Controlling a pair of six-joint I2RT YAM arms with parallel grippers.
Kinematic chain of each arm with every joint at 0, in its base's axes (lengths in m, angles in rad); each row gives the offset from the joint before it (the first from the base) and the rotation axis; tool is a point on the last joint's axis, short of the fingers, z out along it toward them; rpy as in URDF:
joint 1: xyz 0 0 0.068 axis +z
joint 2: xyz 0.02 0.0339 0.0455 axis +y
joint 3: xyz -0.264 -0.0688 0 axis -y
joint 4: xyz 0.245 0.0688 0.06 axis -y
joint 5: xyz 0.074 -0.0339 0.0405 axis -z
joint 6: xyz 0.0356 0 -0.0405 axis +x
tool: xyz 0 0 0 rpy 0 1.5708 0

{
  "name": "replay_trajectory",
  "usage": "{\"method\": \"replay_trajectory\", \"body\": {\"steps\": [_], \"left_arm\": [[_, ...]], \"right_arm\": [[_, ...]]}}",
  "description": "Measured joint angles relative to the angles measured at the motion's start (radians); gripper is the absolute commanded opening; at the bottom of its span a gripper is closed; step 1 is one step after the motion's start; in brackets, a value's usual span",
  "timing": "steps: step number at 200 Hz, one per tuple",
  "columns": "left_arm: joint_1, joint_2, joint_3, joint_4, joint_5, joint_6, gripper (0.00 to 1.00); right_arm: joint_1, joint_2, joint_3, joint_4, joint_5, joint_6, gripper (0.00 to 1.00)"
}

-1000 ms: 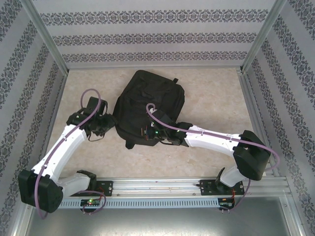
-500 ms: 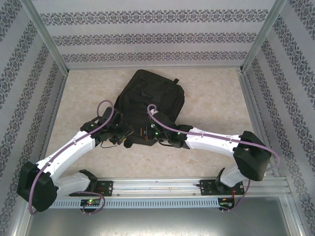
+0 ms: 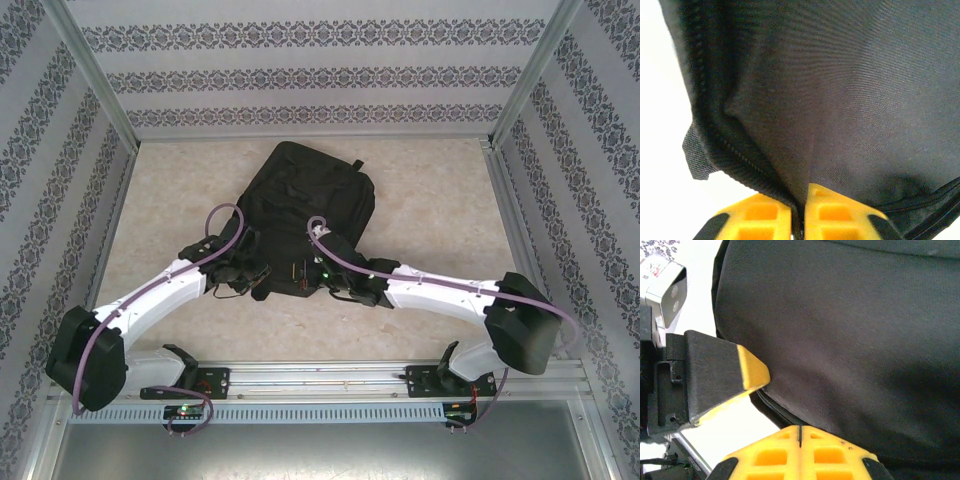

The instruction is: Pack the student bag

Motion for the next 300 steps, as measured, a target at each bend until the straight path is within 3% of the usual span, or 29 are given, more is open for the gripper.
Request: {"method": "replay_trajectory", "body": {"steps": [52, 107, 207, 245, 261, 276, 286, 300], "left_arm": [[0.007, -0.017, -0.010, 0.006, 0.005, 0.021, 0.00], [0.014, -0.049, -0.027, 0.009, 0.020, 0.031, 0.00], [0.019, -0.049, -0.047, 0.044, 0.055, 0.045, 0.00], [0.009, -0.035, -0.049, 0.067, 0.085, 0.069, 0.00], [-0.013, -0.009, -0.035, 0.070, 0.096, 0.098, 0.00], [-0.049, 0.027, -0.010, 0.073, 0.112, 0.134, 0.00], [-0.077, 0.058, 0.014, 0.074, 0.132, 0.159, 0.00], [-0.131, 0.119, 0.060, 0.074, 0.161, 0.202, 0.00]], "right_arm": [[-0.019, -0.116, -0.095, -0.048, 0.039, -0.032, 0.00], [-0.151, -0.189, -0.134, -0.093, 0.040, -0.087, 0.00], [-0.423, -0.157, -0.096, -0.134, 0.010, -0.179, 0.00], [-0.447, -0.119, -0.055, -0.142, 0.010, -0.183, 0.00], [-0.447, -0.120, -0.047, -0.144, 0.008, -0.183, 0.31], [-0.447, -0.135, -0.047, -0.153, 0.014, -0.183, 0.52], [-0.447, -0.161, -0.047, -0.171, 0.023, -0.192, 0.59], [-0.447, -0.220, -0.047, -0.203, 0.042, -0.190, 0.60]]}}
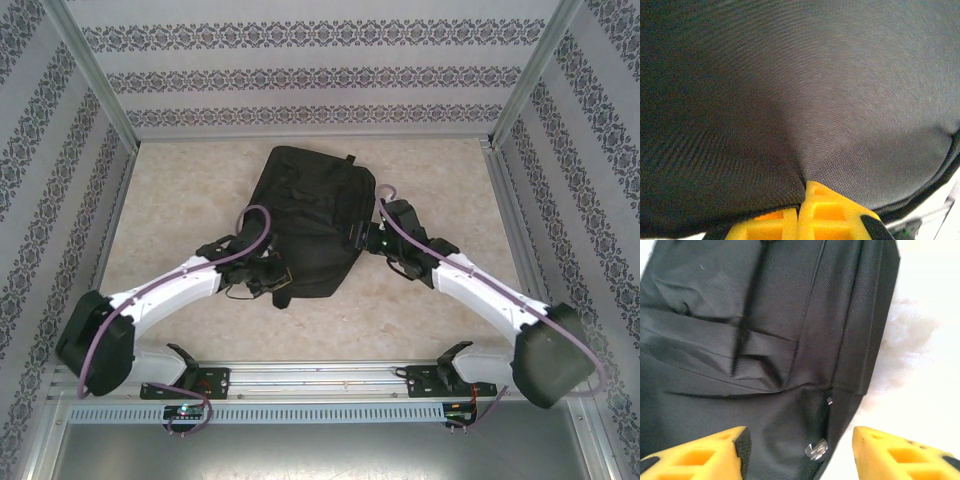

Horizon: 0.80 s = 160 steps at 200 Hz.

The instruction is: Pack the student bag

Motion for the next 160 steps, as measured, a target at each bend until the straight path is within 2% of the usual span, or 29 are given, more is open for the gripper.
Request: {"method": "replay_trajectory", "body": {"steps": [44, 83, 92, 95, 103, 113, 132, 136, 138, 140, 160], "left_arm": [[-0.201, 0.198, 0.156, 0.001, 0.055, 0.096, 0.00], [-0.272, 0.256, 0.212, -0.040, 0.109, 0.136, 0.01], [-0.276, 0.254, 0.211, -0.051, 0.114, 0.139, 0.12], [-0.277, 0.253, 0.211, -0.054, 0.116, 0.140, 0.19], [-0.282, 0.249, 0.209, -0.060, 0.118, 0.145, 0.38], [-0.288, 0.239, 0.204, -0.060, 0.129, 0.146, 0.49], [-0.302, 0.210, 0.200, -0.061, 0.152, 0.168, 0.68], [-0.303, 0.205, 0.200, -0.062, 0.156, 0.172, 0.77], [-0.304, 0.201, 0.200, -0.063, 0.156, 0.184, 0.92], [-0.305, 0.199, 0.200, -0.062, 0.158, 0.184, 0.98], [-0.309, 0.136, 0.195, -0.058, 0.164, 0.244, 1.00]], "right_arm": [[-0.015, -0.243, -0.004, -0.094, 0.073, -0.002, 0.66], [-0.055, -0.310, -0.013, -0.151, 0.093, -0.004, 0.66], [-0.060, -0.312, -0.017, -0.159, 0.093, -0.005, 0.67], [-0.063, -0.312, -0.019, -0.162, 0.093, -0.005, 0.68], [-0.067, -0.314, -0.024, -0.167, 0.089, -0.003, 0.82], [-0.071, -0.317, -0.028, -0.172, 0.075, -0.015, 0.97], [-0.073, -0.326, -0.028, -0.178, 0.045, -0.033, 0.98], [-0.073, -0.330, -0.028, -0.179, 0.038, -0.040, 0.98], [-0.073, -0.332, -0.028, -0.179, 0.035, -0.043, 0.98], [-0.073, -0.334, -0.028, -0.179, 0.032, -0.048, 0.98], [-0.073, -0.360, -0.028, -0.191, -0.008, -0.088, 0.98]]}}
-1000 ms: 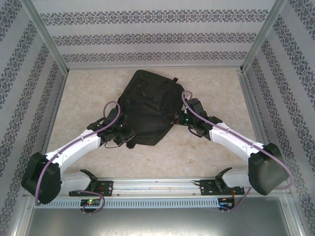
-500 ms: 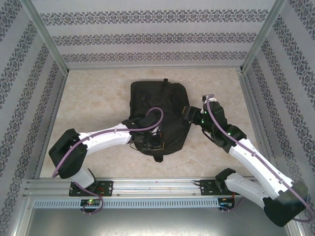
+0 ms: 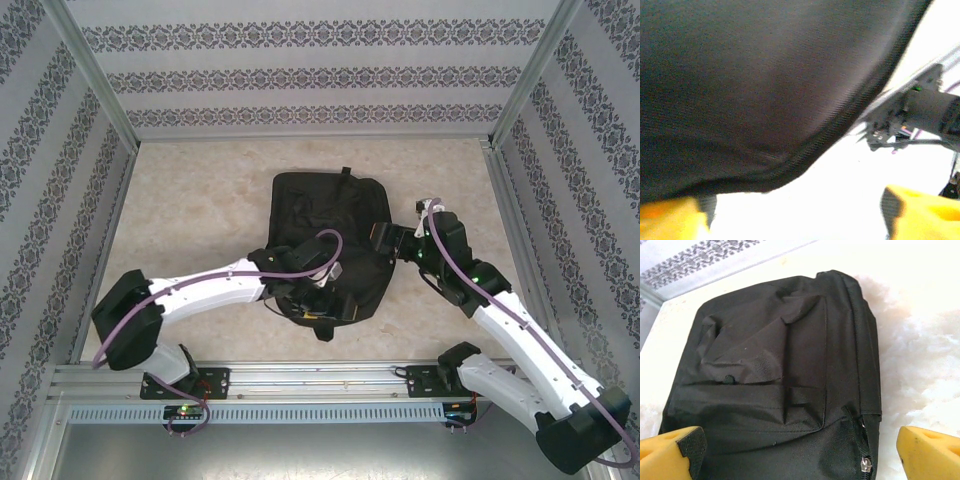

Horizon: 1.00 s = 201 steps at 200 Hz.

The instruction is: Pack the student bag

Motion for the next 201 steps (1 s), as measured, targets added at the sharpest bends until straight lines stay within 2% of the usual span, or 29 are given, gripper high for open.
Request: {"method": "replay_trajectory", "body": {"steps": [28, 56, 72, 89, 117, 131, 155, 180, 201], "left_arm": [[0.047, -0.198, -0.017, 0.005, -0.029, 0.063, 1.00], [0.259, -0.354, -0.034, 0.058, -0.094, 0.132, 1.00], [0.370, -0.430, -0.089, 0.089, -0.236, 0.182, 1.00], [0.428, -0.499, -0.154, 0.100, -0.417, 0.241, 1.00], [0.504, -0.581, -0.350, 0.333, -0.646, 0.411, 1.00], [0.572, -0.582, -0.440, 0.427, -0.732, 0.467, 1.00], [0.743, -0.535, -0.566, 0.610, -0.793, 0.549, 1.00], [0.885, -0.416, -0.672, 0.824, -0.782, 0.629, 1.00], [0.937, -0.290, -0.742, 0.984, -0.744, 0.659, 1.00]], "right_arm": [[0.000, -0.066, 0.000, -0.015, -0.011, -0.048, 0.98], [0.000, -0.104, 0.000, 0.002, 0.064, -0.107, 0.98], [0.000, -0.081, 0.003, 0.023, 0.129, -0.156, 0.98], [-0.003, -0.043, -0.005, 0.081, 0.203, -0.234, 0.98], [-0.037, -0.060, -0.164, 0.375, 0.292, -0.382, 0.98], [-0.090, -0.061, -0.274, 0.527, 0.298, -0.438, 0.98], [-0.229, 0.028, -0.351, 0.673, 0.283, -0.463, 0.98], [-0.322, 0.155, -0.386, 0.809, 0.287, -0.465, 0.98], [-0.373, 0.264, -0.406, 0.889, 0.290, -0.454, 0.98]]}}
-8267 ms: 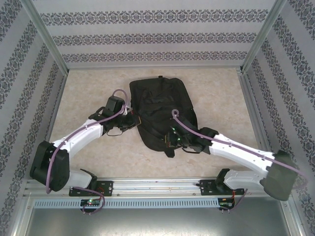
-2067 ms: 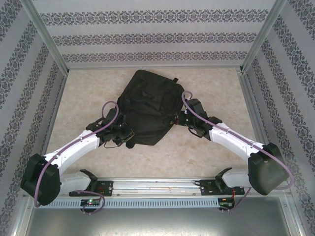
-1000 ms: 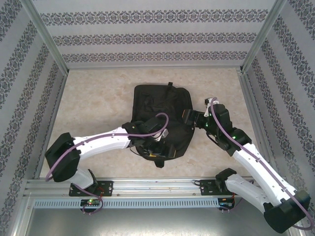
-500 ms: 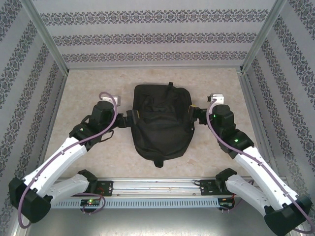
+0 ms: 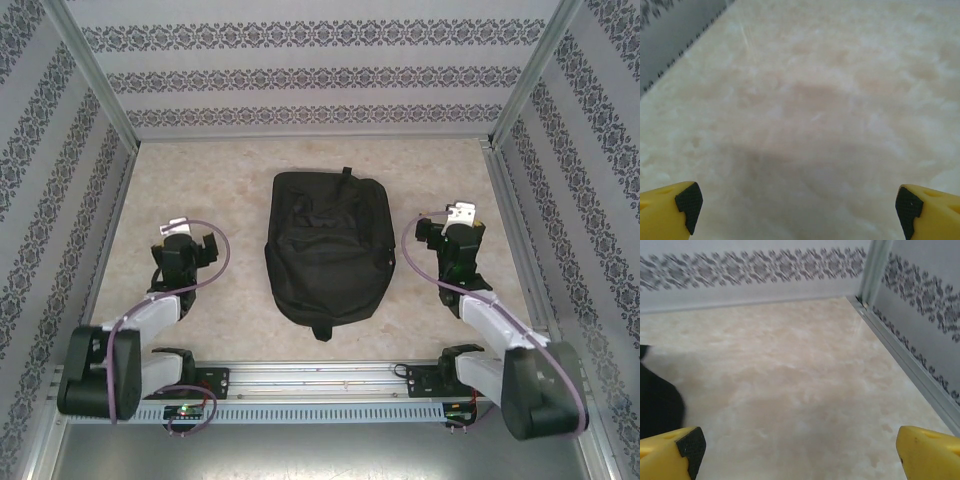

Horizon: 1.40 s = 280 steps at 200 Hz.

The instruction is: Pack the student bag

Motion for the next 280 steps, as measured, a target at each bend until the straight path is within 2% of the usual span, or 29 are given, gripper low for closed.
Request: {"method": "replay_trajectory", "body": {"steps": [16, 38, 52, 64, 72, 110, 165, 213, 280], "left_arm": [[0.013, 0.087, -0.041, 0.150, 0.037, 0.014, 1.00], [0.021, 0.288, -0.064, 0.441, 0.090, 0.024, 1.00], [0.035, 0.396, -0.087, 0.591, 0.116, 0.025, 1.00], [0.046, 0.406, -0.097, 0.599, 0.126, 0.025, 1.00], [0.048, 0.399, -0.086, 0.599, 0.138, 0.027, 1.00], [0.047, 0.388, 0.051, 0.561, 0.212, 0.054, 1.00], [0.047, 0.381, 0.046, 0.542, 0.225, 0.066, 1.00], [0.047, 0.414, -0.128, 0.761, 0.169, 0.058, 1.00], [0.047, 0.419, -0.141, 0.872, 0.167, 0.058, 1.00]], "right_arm": [[-0.038, 0.094, -0.031, 0.092, -0.005, 0.019, 0.98], [-0.060, 0.186, -0.063, 0.164, -0.056, 0.005, 0.98], [-0.061, 0.256, -0.093, 0.321, -0.102, -0.008, 0.98], [-0.068, 0.351, -0.132, 0.495, -0.129, -0.008, 0.98], [-0.083, 0.410, -0.148, 0.551, -0.155, -0.007, 0.98], [-0.109, 0.424, -0.066, 0.493, -0.266, -0.016, 0.98], [-0.095, 0.420, -0.009, 0.475, -0.292, -0.035, 0.98], [-0.089, 0.420, -0.009, 0.469, -0.291, -0.035, 0.98], [-0.089, 0.420, -0.009, 0.467, -0.291, -0.035, 0.98]]}}
